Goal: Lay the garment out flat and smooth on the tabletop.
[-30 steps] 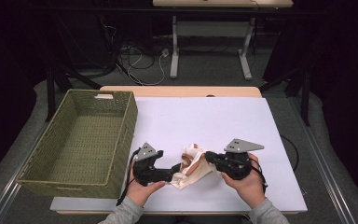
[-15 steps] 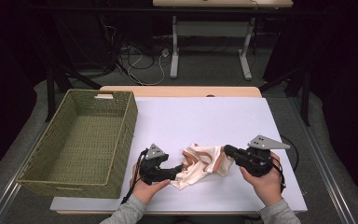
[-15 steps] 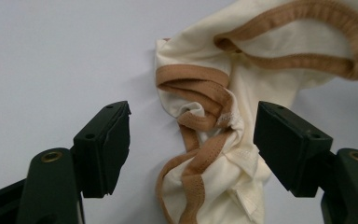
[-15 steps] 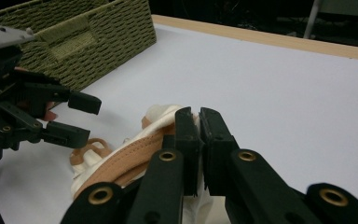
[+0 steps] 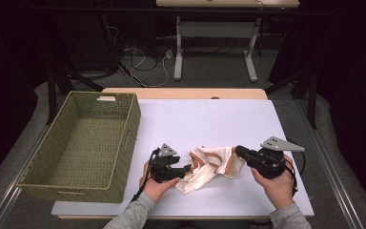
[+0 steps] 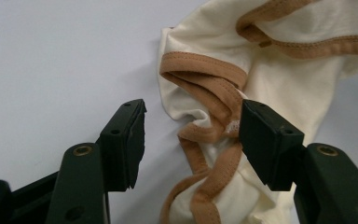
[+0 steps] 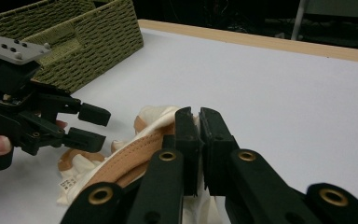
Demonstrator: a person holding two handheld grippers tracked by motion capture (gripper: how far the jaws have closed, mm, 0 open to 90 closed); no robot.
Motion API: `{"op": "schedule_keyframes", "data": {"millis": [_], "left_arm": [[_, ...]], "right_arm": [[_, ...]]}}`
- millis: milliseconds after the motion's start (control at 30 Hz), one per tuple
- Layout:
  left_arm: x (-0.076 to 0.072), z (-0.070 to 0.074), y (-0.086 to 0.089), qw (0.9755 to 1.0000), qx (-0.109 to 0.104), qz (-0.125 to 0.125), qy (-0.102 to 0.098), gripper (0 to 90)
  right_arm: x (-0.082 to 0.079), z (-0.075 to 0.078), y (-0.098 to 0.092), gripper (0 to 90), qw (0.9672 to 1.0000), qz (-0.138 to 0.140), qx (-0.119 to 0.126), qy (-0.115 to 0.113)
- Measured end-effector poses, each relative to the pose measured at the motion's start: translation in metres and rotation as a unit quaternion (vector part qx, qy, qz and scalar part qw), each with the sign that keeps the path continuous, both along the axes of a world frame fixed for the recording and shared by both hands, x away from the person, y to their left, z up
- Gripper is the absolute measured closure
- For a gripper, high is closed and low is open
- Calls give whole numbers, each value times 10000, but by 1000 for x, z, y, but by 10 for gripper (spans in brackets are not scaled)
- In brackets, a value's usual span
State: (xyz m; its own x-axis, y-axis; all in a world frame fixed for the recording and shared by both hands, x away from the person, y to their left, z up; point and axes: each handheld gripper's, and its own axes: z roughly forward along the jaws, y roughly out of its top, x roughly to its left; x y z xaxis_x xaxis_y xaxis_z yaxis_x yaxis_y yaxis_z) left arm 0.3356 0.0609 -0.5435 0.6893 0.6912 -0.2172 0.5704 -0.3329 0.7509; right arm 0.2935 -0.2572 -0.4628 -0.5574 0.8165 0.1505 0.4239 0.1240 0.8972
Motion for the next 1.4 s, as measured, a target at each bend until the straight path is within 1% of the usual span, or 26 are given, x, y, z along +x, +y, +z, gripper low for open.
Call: {"op": "schedule_keyframes", "data": {"millis": [33,67,100,133,200,233,267,300,333,400,467,500,533,600,733,833,967,1000,1033,1067,1133,1167,1200,1300,1367,1400], "left_arm": [[1,-1,-2,10000,-5,-28,93,413],[2,-3,-4,9999,-16,-23,102,414],[3,-4,-5,9999,96,-59,53,413],[3,-5,-7,9999,84,-27,79,415],[3,-6,-9,9998,190,-25,21,438],[4,-7,-10,9999,161,-45,-43,457],[5,-8,-11,9999,107,-68,-4,481],[5,-8,-11,9999,51,-75,101,512],[5,-9,-12,9999,37,-55,128,525],[4,-11,-14,9997,-63,-28,254,595],[4,-14,-15,9997,-13,-11,250,636],[4,-15,-15,9996,-27,30,279,661],[4,-16,-15,9993,-56,51,357,687],[5,-18,-14,9988,-153,63,457,740],[7,-17,-13,9985,-167,82,513,840],[11,-13,-12,9987,-140,138,477,869],[23,1,-7,9991,-174,252,308,875],[26,5,-6,9990,-204,285,274,875],[29,9,-5,9989,-227,320,248,875],[32,13,-4,9988,-250,347,218,876],[38,21,-2,9987,-272,413,147,877],[42,24,-1,9988,-246,418,99,877],[45,27,-1,9985,-286,451,75,877],[55,36,1,9982,-298,513,-58,878],[61,41,2,9980,-277,572,-64,878],[63,42,3,9978,-303,591,-67,878]], "right_arm": [[0,0,0,864,10000,-6,-22,46],[0,-1,0,864,10000,-10,-9,42],[0,-1,0,864,10000,-6,-19,56],[0,-1,0,864,10000,-4,-7,62],[0,-2,0,865,10000,-5,-8,68],[0,-2,1,865,10000,-10,10,59],[0,-2,0,864,10000,-7,7,65],[0,-2,0,864,10000,5,-8,55],[0,-2,1,864,10000,0,4,41],[0,-3,1,864,10000,5,0,36],[0,-3,1,864,10000,12,12,34],[0,-3,1,864,10000,11,14,36],[0,-3,1,864,10000,11,3,42],[0,-3,1,864,10000,15,12,41],[0,-3,1,864,10000,19,15,43],[0,-2,1,864,10000,17,21,55],[0,0,-1,864,10000,11,43,28],[0,0,-2,864,10000,11,9,42],[0,0,-2,864,10000,4,45,-6],[0,1,-2,864,10000,-19,78,-5],[0,2,-3,864,10000,-12,76,-22],[-1,3,-3,865,9999,-40,102,-44],[0,3,-4,864,10000,-16,71,-51],[0,5,-5,864,9999,-57,123,-68],[0,5,-7,864,9999,-59,113,-70],[0,5,-7,864,9999,-70,137,-67]]}}
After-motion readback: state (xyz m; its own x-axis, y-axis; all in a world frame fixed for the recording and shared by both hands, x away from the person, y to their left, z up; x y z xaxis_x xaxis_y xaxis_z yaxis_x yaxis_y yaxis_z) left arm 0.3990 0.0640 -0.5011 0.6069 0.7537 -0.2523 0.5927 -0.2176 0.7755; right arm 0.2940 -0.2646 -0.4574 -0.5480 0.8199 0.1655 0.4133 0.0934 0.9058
